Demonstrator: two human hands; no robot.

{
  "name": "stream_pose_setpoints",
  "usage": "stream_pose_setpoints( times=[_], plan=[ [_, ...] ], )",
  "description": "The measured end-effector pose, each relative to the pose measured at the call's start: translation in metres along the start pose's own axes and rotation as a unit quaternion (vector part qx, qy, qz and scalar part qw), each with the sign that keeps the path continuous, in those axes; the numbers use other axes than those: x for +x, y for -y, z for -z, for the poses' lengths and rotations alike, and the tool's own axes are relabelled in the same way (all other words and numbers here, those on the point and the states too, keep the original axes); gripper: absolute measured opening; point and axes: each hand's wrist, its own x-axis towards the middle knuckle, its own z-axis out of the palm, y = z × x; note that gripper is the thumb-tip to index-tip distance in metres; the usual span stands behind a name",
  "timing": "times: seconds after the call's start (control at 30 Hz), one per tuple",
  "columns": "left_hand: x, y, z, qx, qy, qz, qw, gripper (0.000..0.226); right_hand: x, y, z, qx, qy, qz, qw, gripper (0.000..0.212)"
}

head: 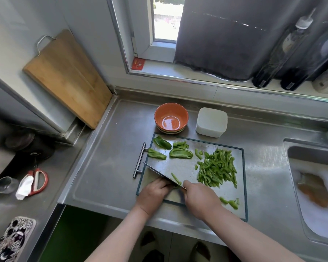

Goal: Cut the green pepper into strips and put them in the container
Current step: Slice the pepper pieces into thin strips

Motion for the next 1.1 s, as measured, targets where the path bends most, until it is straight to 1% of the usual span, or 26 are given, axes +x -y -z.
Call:
stream_pose_setpoints(
  times=[0.13, 0.2, 0.3, 0.47, 0.57, 0.67, 0.87, 1.1],
  plan=[
    [-0.004, -0.001, 0.005, 0.037, -0.008, 0.004, 0.999, 0.019, 0.015, 0.009, 0.002, 0.006, 0.011, -0.011, 1.000, 0.011],
    [-0.004, -0.003, 0.011, 0.052, -0.017, 0.015, 0.998, 0.019, 0.017, 0.010, 0.003, 0.012, 0.012, -0.015, 1.000, 0.013],
    [-0.001, -0.004, 0.015, 0.042, -0.011, 0.027, 0.999, 0.019, 0.016, 0.010, 0.005, 0.020, 0.009, -0.016, 1.000, 0.022],
    [0.003, 0.000, 0.018, 0.011, 0.000, 0.032, 0.999, 0.023, 0.001, 0.008, 0.010, 0.046, -0.020, 0.004, 0.999, 0.026],
    [0.003, 0.004, 0.016, 0.020, 0.014, 0.021, 0.999, 0.029, -0.014, 0.006, 0.012, 0.022, -0.032, 0.022, 0.999, 0.030],
    [0.002, 0.004, 0.017, 0.018, 0.023, 0.022, 0.999, 0.029, -0.023, 0.004, 0.011, 0.013, -0.030, 0.013, 0.999, 0.033],
    [0.001, 0.002, 0.020, 0.003, 0.001, 0.031, 1.000, 0.025, -0.029, -0.007, 0.004, 0.017, -0.009, -0.015, 1.000, 0.028],
    [-0.003, 0.003, 0.017, -0.006, -0.006, 0.029, 1.000, 0.020, 0.002, 0.015, -0.003, 0.027, 0.003, -0.029, 0.999, 0.025]
  ],
)
